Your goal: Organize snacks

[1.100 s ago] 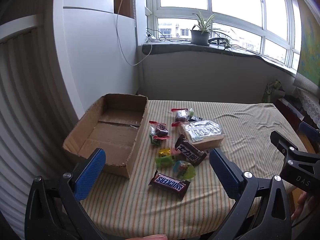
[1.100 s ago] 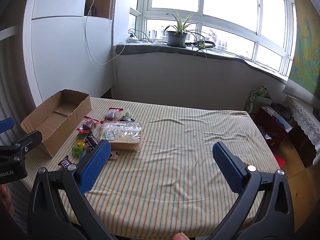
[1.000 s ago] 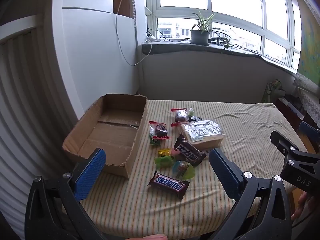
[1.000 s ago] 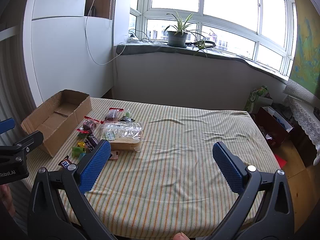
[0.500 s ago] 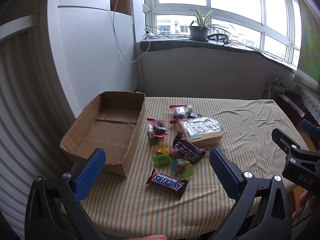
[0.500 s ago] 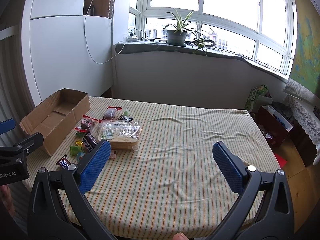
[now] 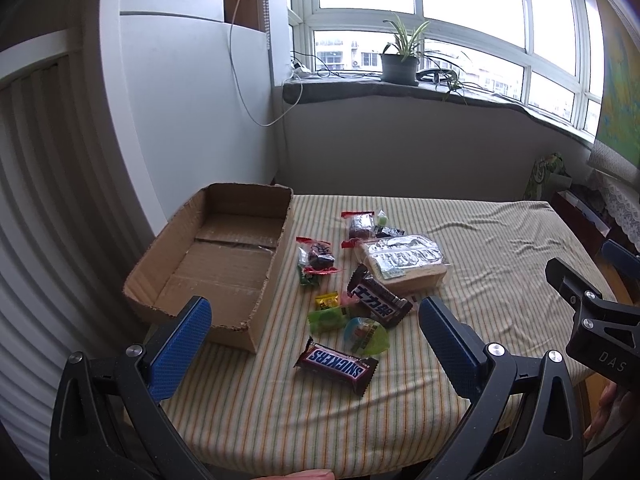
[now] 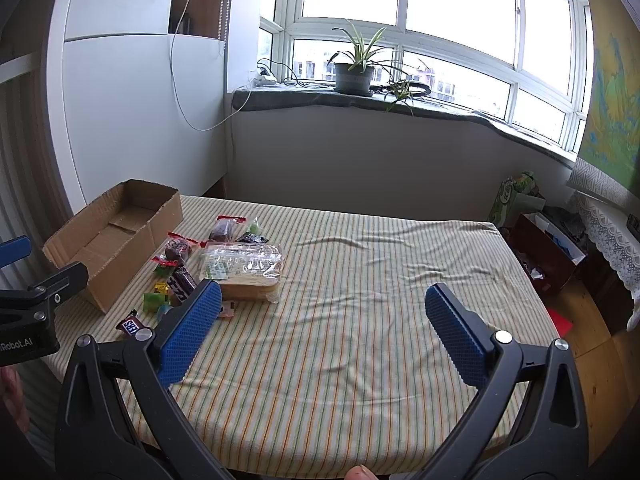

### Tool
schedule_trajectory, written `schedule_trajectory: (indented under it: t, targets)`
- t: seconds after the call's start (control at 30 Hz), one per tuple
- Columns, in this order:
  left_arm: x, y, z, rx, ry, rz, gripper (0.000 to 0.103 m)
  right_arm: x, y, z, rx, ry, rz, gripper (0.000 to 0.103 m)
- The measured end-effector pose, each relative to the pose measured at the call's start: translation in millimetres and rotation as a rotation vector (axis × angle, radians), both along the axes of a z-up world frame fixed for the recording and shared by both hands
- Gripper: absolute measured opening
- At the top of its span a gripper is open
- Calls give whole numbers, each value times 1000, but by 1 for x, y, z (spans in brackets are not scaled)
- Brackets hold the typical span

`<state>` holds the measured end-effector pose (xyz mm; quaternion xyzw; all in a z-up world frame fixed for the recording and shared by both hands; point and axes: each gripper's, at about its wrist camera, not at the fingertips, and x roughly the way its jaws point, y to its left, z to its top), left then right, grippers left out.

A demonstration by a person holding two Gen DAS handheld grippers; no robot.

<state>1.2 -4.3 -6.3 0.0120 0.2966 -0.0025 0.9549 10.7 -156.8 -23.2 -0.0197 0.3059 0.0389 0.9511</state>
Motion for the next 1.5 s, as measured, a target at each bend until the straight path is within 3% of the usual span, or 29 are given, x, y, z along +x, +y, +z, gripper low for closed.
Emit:
schedule_trajectory:
  t: [0.8,0.93,1.03,1.2,1.5]
  targets:
    - [-2,5,-1,-39,43,3,103,-4,11,-8,-5,26,21,103]
    - [-2,14,-26,-54,76,-9,103,-3,20,-34,14,104,69,103]
    - [-3,26,-66,9,153,-3,103,-5,31,-66,28,190,131,103]
    - [-10,40,-124,-46,281,-51,103,-7,46,-107,1,280,169,103]
    - [-13,40,-122,-75,287,-76,103,15,46,-107,3,264,212,103]
